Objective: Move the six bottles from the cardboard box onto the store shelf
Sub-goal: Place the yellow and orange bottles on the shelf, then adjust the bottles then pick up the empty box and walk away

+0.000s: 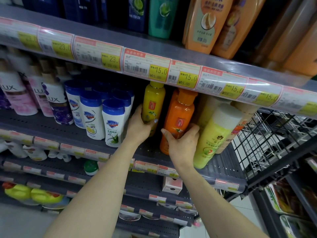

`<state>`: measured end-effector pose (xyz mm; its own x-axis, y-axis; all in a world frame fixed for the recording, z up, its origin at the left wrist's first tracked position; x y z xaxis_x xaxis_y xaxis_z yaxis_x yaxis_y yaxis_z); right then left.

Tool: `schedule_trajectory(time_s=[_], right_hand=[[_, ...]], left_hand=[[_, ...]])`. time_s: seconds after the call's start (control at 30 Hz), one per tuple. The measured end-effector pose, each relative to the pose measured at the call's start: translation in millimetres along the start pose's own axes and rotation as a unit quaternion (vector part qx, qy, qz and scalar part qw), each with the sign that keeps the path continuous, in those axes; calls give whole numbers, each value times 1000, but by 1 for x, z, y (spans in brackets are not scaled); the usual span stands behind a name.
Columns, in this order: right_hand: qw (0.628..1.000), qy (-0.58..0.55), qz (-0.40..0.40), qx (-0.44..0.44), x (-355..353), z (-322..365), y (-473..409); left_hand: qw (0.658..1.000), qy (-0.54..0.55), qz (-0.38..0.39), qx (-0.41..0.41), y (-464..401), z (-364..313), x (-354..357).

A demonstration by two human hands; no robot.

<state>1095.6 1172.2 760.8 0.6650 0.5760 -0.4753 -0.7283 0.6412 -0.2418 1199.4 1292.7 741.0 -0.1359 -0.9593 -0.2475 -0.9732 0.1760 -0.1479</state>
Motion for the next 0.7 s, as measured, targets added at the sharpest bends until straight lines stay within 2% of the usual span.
schedule_trajectory(time_s=[0.27,0.5,0.6,0.7], right_hand=[[995,-35,73,53,2,0,32],[955,-103,260,100,0,-40,132],[939,-86,313,116,6,-76,162],[920,-52,368,128,16,-125,187]], left_hand=[[999,13,-22,-26,27,3,-3],[990,64,-105,-63,111,24,-36],[986,49,-141,-76,155,50,-47],[977,29,-164,-132,202,94,-47]])
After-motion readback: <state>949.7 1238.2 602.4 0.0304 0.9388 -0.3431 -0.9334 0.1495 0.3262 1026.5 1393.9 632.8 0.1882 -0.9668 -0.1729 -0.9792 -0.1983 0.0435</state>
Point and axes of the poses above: each hand's wrist, its own y-axis away from the middle knuckle, its own x-axis out of the palm, z = x × y, the point moved 4 cm from there along -y, towards the middle knuckle, and after that the axes turned 2 degrees about z, right-handed, at the moved point
